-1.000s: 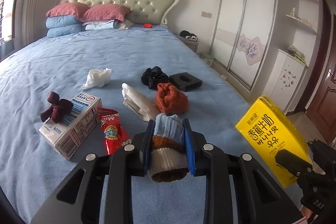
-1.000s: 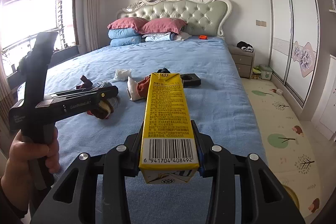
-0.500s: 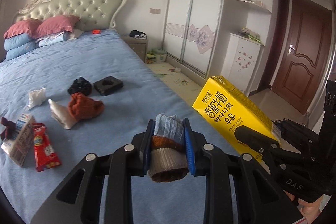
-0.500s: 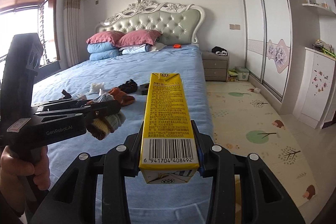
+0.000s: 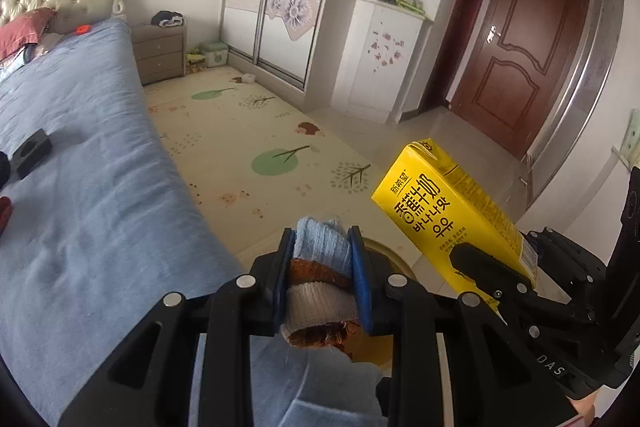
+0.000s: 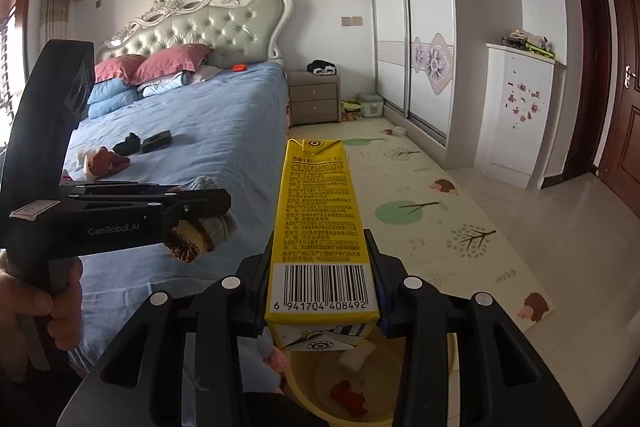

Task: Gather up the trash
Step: 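Carry carton and cap over the yellow bin and release both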

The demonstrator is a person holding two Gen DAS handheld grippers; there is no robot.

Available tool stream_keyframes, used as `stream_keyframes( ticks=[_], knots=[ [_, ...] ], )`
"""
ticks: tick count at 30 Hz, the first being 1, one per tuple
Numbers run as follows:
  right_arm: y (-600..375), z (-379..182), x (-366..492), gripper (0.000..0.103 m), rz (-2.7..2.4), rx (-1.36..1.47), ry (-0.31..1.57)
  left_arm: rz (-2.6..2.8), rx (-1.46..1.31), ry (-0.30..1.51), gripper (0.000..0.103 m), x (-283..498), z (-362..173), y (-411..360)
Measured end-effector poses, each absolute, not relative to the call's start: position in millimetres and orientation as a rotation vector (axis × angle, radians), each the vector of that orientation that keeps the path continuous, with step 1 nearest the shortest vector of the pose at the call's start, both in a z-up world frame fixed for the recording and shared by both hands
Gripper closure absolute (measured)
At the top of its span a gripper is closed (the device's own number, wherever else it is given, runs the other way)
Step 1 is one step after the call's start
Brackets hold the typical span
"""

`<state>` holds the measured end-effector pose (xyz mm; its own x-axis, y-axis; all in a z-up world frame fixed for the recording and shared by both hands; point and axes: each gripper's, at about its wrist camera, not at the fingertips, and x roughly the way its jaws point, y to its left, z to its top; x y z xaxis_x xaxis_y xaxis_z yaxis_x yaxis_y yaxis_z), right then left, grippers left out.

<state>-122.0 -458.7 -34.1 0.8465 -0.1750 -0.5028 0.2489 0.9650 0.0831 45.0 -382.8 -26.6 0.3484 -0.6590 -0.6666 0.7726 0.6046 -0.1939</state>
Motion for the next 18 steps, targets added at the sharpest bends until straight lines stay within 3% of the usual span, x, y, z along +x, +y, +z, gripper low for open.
stream_keyframes(
  ticks=[11,18],
  knots=[
    [-522,-101,-117,0.065,-0.251,0.270,0.754,-0.948,0.360,1.108,0.075,68,-87,-467],
    [-539,-139,-97,0.065,-0.260,0.290,0.892,-0.930,0.491,1.165,0.075,72,-106,-493]
  ],
)
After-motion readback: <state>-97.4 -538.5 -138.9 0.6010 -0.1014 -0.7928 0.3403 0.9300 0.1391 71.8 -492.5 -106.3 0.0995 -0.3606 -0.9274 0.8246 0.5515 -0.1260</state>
